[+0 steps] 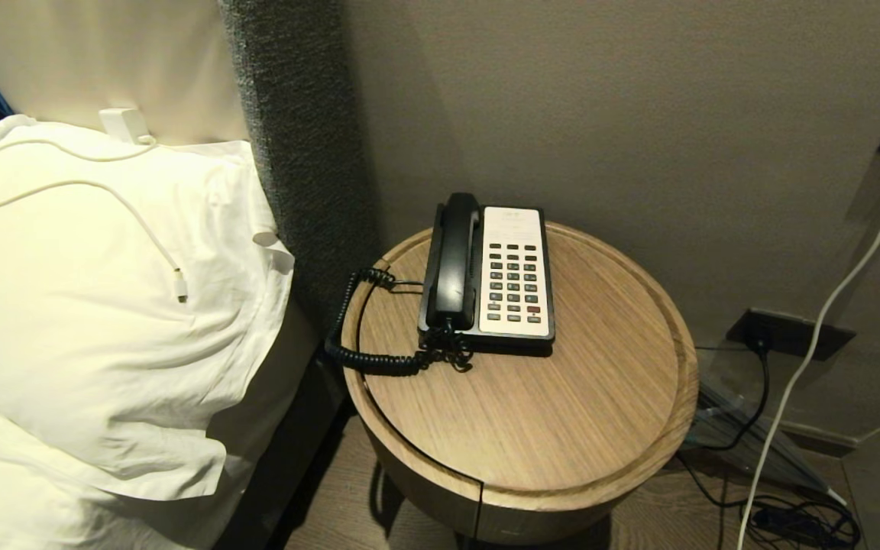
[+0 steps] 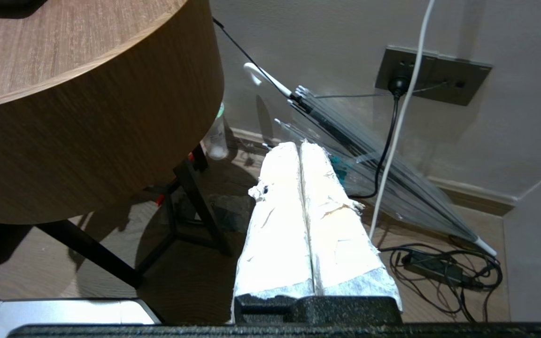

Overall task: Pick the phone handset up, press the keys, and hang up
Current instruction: Pick up the desk phone handset

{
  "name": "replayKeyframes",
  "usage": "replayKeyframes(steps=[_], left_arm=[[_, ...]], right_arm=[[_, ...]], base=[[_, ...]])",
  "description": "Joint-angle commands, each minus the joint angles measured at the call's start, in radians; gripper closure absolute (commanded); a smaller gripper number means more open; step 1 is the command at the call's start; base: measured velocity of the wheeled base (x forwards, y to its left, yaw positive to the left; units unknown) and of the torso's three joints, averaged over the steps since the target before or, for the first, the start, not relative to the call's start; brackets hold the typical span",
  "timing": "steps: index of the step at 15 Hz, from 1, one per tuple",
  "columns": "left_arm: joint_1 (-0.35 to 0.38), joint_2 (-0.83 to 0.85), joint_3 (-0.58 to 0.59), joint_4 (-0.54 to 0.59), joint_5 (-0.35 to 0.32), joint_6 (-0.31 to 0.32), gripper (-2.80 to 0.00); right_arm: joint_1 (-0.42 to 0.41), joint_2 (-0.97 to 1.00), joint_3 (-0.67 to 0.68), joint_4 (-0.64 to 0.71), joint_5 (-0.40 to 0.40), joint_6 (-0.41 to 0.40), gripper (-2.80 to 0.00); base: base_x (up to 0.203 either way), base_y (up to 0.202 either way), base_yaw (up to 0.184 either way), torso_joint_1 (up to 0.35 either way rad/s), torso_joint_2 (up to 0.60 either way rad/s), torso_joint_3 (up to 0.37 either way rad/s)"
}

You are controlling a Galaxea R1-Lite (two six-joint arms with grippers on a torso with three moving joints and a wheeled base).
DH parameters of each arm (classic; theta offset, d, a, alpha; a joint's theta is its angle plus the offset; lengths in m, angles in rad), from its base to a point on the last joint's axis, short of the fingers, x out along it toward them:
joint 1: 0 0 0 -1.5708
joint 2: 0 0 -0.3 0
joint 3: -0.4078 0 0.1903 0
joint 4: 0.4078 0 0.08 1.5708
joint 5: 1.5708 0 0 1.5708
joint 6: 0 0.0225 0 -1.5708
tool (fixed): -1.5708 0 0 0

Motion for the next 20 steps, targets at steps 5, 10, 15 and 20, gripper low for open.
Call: replayKeyframes(steps=[5,10,15,20], left_arm=[[0.000,0.003,-0.001,0.004,-0.008,0.051,0.00],[0.000,0.055,-0.144,0.047,-0.019,0.058,0.00],[0.000,0.616,-0.967,0.416,-0.201,0.034,0.00],[-0.103,1.237,-1.485,0.617,-0.298,0.000,0.00]], right_arm=[[0.000,0.001,0.000,-0.001,0.000,-0.001,0.00],[0.000,0.001,0.000,-0.001,0.000,-0.001,0.00],[0.000,0.001,0.000,-0.001,0.000,-0.001,0.00],[0.000,0.001,0.000,-0.001,0.000,-0.001,0.00]], base=[[0.000,0.000,0.000,0.000,0.00,0.000],[0.000,0.000,0.000,0.000,0.00,0.000],[0.000,0.000,0.000,0.000,0.00,0.000],[0.000,0.000,0.000,0.000,0.00,0.000]])
